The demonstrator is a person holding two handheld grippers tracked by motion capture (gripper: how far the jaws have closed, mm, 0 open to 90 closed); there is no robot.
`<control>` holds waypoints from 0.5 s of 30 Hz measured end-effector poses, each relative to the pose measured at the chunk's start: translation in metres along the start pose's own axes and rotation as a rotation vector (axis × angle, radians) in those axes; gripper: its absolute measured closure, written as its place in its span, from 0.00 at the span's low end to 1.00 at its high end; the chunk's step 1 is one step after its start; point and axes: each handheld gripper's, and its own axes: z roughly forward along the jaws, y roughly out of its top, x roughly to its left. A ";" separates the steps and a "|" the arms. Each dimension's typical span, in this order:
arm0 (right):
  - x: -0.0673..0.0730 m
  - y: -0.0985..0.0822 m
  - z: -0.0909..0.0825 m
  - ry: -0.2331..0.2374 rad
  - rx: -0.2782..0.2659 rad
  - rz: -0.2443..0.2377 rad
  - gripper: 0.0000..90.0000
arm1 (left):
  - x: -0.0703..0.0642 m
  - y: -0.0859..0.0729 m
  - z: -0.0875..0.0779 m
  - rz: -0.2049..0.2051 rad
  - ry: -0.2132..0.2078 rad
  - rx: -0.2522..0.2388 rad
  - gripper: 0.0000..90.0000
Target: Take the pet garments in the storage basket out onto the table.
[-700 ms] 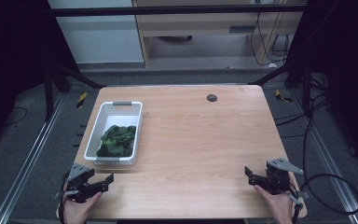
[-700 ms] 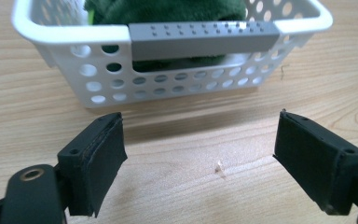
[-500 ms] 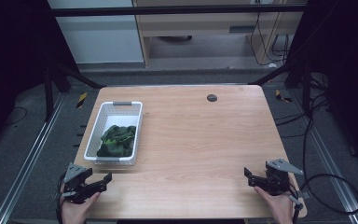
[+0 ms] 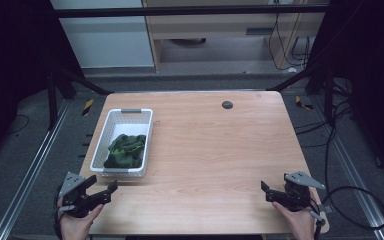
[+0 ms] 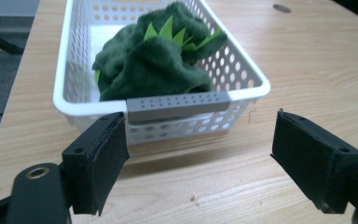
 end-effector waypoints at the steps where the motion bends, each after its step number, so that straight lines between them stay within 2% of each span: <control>1: 0.000 0.000 0.000 -0.001 0.000 -0.006 0.11 | 0.000 0.002 -0.002 0.000 -0.004 -0.003 0.19; 4: 0.003 -0.001 0.002 0.006 0.012 -0.014 0.11 | -0.001 0.006 -0.005 0.006 -0.005 -0.010 0.19; 7: 0.003 -0.001 0.003 -0.003 0.010 -0.044 0.11 | -0.001 0.012 -0.008 0.021 -0.006 -0.014 0.19; 11: 0.004 -0.001 0.003 0.001 0.014 -0.034 0.11 | -0.002 0.020 -0.008 0.028 -0.008 -0.019 0.19; 15: 0.003 -0.002 0.003 -0.010 0.007 -0.047 0.11 | -0.003 0.030 -0.009 0.040 -0.018 -0.031 0.19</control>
